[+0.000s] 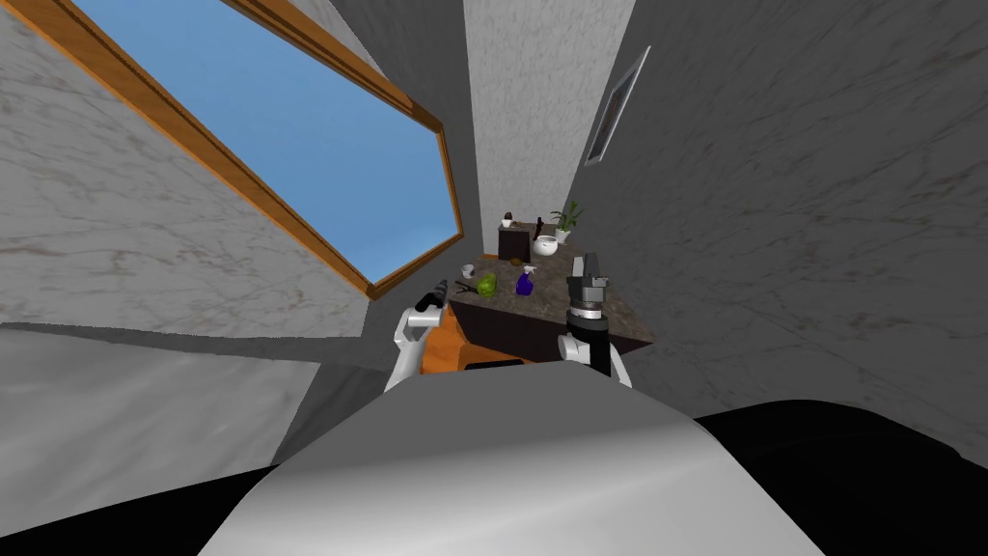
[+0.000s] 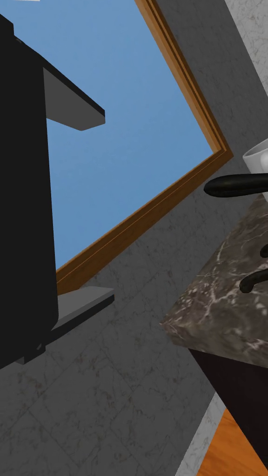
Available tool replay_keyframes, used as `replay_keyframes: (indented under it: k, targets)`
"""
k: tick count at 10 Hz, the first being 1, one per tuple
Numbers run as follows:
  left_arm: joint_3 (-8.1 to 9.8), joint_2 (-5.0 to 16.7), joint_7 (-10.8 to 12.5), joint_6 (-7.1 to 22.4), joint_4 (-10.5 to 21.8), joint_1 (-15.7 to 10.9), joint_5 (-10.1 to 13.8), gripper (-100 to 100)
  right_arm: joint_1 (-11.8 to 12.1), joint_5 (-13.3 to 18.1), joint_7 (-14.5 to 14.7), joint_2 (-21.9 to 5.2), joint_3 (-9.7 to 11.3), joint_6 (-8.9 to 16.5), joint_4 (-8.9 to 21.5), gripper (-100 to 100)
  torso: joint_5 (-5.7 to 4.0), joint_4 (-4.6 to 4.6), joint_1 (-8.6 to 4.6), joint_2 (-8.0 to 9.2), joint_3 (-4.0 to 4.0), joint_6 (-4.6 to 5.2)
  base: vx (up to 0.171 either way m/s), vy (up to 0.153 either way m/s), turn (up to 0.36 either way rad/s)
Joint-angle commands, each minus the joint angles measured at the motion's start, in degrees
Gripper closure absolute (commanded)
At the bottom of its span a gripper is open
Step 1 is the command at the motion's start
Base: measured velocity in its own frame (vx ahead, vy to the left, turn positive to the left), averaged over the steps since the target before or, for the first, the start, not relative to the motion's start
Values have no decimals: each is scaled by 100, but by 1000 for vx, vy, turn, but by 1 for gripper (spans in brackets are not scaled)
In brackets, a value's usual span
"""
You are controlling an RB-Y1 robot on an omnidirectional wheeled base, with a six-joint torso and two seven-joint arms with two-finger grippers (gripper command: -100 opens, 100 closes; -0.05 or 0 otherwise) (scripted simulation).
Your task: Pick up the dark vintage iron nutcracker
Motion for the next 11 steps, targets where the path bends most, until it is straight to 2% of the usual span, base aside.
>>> replay_keyframes:
  k: [1,2,7,9,10,11]
  targets:
    - [40,13,-72,286,111,-153,7,-100,0,0,0,0,0,0,0,0,0,0,0,0,0,0,32,-66,-102]
    - [40,13,-72,374,111,-153,7,-100,0,0,0,0,0,0,0,0,-1,-1,-6,-5,-2,1,25,-49,-34]
    - [123,7,-239,1232,435,-522,-4,-100,0,0,0,0,0,0,0,0,-4,-3,-17,-14,-8,0,45,-74,-82]
    - [135,-1,-278,1428,515,-602,-3,-100,1,0,0,0,0,0,0,0,-2,-3,-5,-14,-8,-1,58,-53,-64]
    - [128,-5,-262,1356,491,-577,-12,-100,1,0,0,0,0,0,0,0,-1,-3,-2,-15,-9,-1,27,-23,-10]
    - [128,-6,-266,1379,496,-583,-12,0,1,0,0,0,0,0,0,0,1,-2,8,-5,-3,-3,5,-5,3]
